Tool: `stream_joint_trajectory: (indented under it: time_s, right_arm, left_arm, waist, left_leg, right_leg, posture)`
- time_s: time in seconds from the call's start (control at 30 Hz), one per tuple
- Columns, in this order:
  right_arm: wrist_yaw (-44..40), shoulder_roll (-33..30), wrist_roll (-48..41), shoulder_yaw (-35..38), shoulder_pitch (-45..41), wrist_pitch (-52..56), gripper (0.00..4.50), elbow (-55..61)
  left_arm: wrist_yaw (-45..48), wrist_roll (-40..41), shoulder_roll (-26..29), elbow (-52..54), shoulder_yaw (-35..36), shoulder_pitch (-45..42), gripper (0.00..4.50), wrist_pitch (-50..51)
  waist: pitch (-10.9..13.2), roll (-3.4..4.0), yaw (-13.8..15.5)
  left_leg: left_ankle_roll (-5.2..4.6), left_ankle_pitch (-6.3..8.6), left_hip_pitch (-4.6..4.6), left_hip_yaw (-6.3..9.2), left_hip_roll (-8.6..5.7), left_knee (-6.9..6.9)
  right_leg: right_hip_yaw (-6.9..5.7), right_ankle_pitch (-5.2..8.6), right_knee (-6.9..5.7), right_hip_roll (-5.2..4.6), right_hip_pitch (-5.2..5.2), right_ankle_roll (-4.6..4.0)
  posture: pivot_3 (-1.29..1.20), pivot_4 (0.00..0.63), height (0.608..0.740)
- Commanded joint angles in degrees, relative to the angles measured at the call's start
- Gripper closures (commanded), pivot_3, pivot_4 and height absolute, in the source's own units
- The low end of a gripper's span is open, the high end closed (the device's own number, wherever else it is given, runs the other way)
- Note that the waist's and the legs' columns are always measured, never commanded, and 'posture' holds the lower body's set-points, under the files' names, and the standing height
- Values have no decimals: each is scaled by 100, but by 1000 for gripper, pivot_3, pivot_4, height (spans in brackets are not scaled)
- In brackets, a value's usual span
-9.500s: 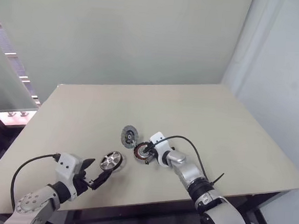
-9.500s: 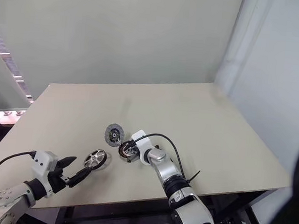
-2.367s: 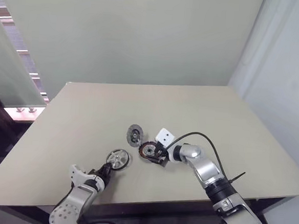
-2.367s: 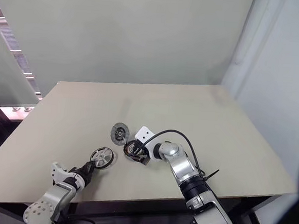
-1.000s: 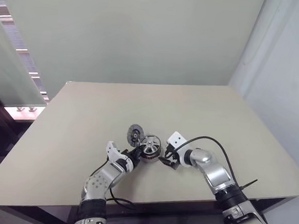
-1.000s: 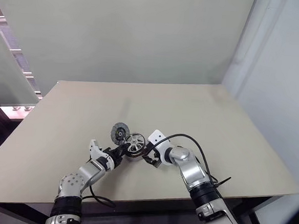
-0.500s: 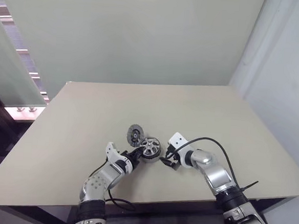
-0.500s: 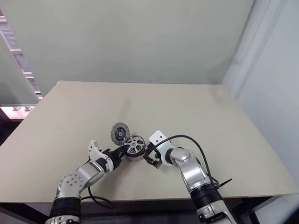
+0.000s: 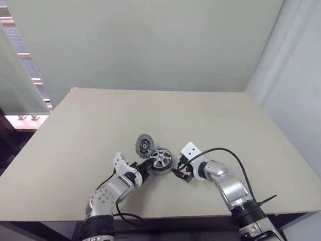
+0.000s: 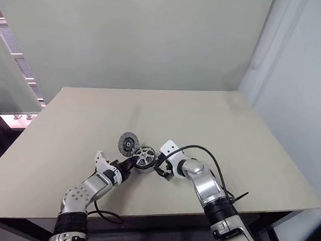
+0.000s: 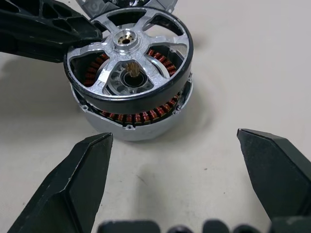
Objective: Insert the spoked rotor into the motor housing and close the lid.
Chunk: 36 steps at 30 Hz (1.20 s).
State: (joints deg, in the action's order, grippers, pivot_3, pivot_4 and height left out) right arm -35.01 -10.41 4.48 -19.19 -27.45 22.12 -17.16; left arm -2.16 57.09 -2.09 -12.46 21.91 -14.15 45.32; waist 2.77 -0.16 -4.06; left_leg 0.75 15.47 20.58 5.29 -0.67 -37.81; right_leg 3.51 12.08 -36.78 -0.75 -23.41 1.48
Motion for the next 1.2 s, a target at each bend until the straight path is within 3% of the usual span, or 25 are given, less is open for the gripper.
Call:
stream_joint_trajectory:
  time_s: [0.03, 0.37, 0.63, 0.83, 1.0, 1.2]
  right_arm:
    - [47, 29, -50, 117, -149, -120, 0, 106]
    - [78, 39, -39, 107, -146, -155, 0, 63]
    - [86, 14, -40, 131, -143, -151, 0, 19]
    - [352, 102, -173, 426, -186, -301, 0, -50]
    - [583, 953, -1343, 1382, -295, 319, 1275, 410]
    - [1133, 1527, -1425, 1548, -660, 330, 3481, -96]
  left_arm:
    - [-64, -37, 9, 245, -7, -112, 3554, 42]
    - [-262, -1, -35, 752, -14, -74, 264, 113]
    - [-620, 212, 175, 2019, -168, 215, 264, 728]
    - [-239, 134, 816, 2977, -420, 543, 264, 982]
    - [1644, -1518, 2410, 3469, -962, 1508, 235, -654]
    - [2101, -2074, 2552, 3047, -555, 1746, 235, -1769]
  waist:
    - [0, 0, 0]
    - [0, 0, -2]
    - [0, -1, 1]
    - [1, 0, -1]
    - [5, 6, -86]
    - [7, 10, -16]
  left_leg:
    - [0, 0, 0, 0, 0, 0]
    - [0, -1, -3, -2, 0, -5]
    - [-1, 1, 1, 1, 0, 2]
    - [0, 0, -1, -1, 0, 0]
    - [2, -1, -12, -11, 11, 25]
    - [8, -5, -13, -7, 14, 40]
  right_leg:
    - [0, 0, 0, 0, 0, 0]
    - [1, 0, -1, 1, 3, 0]
    - [5, 0, 0, 0, -2, 1]
    - [5, 0, -1, -1, 0, 0]
    - [15, 1, -10, 9, -12, -3]
    - [7, 9, -3, 4, -14, -17]
  posture:
    - [0, 0, 740]
    - [0, 0, 740]
    - [0, 0, 740]
    - [0, 0, 740]
    - [0, 0, 740]
    - [0, 0, 740]
